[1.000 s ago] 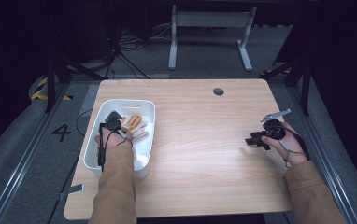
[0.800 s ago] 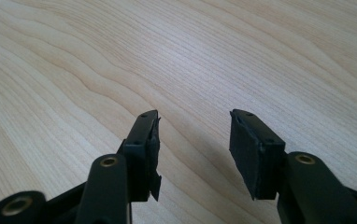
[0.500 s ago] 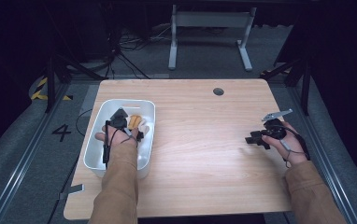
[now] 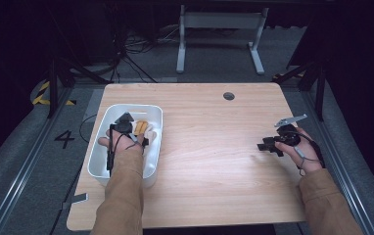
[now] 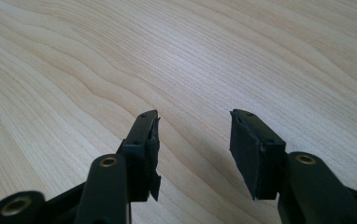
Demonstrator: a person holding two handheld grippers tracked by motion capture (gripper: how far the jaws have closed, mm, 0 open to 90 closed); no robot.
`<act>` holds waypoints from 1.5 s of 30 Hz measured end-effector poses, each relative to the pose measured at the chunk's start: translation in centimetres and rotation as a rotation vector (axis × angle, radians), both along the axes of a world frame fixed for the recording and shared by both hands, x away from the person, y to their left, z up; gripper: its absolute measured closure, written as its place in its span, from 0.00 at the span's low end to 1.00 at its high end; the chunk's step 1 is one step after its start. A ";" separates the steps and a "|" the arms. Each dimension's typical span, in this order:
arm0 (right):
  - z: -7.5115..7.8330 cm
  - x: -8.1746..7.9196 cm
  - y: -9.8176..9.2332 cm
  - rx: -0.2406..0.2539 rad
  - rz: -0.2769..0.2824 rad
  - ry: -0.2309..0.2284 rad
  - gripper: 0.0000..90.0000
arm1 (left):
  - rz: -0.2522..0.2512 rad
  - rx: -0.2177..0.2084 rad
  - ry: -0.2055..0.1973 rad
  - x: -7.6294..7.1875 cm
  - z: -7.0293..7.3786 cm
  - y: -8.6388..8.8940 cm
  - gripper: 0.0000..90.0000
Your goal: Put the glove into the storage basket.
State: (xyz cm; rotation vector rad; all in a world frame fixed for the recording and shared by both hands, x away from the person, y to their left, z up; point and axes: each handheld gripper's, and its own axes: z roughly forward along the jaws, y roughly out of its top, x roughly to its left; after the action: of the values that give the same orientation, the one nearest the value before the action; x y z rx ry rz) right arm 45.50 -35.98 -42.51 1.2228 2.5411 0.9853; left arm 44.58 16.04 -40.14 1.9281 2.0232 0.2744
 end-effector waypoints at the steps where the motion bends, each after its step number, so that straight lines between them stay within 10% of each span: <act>1: 0.0 0.0 0.0 -0.001 0.000 0.000 0.59 | -0.003 -0.001 -0.011 0.0 0.3 0.0 0.23; 22: -0.1 -1.2 -1.2 -0.004 -0.020 -0.015 0.59 | -0.326 -0.104 -0.381 -1.5 4.4 -5.6 0.37; 35: -0.6 -1.3 -1.9 0.020 -0.035 -0.018 0.58 | -0.638 -0.277 -0.436 -2.9 1.3 -11.7 0.36; 45: -0.4 -1.6 -1.6 0.029 0.002 -0.049 0.58 | -0.830 -0.280 -0.399 -5.1 -1.6 -13.0 0.36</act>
State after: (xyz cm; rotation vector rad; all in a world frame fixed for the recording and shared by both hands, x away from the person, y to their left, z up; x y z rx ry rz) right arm 43.86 -37.58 -42.89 1.1879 2.4999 1.0433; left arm 39.52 3.02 -41.75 2.1199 0.8565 0.1338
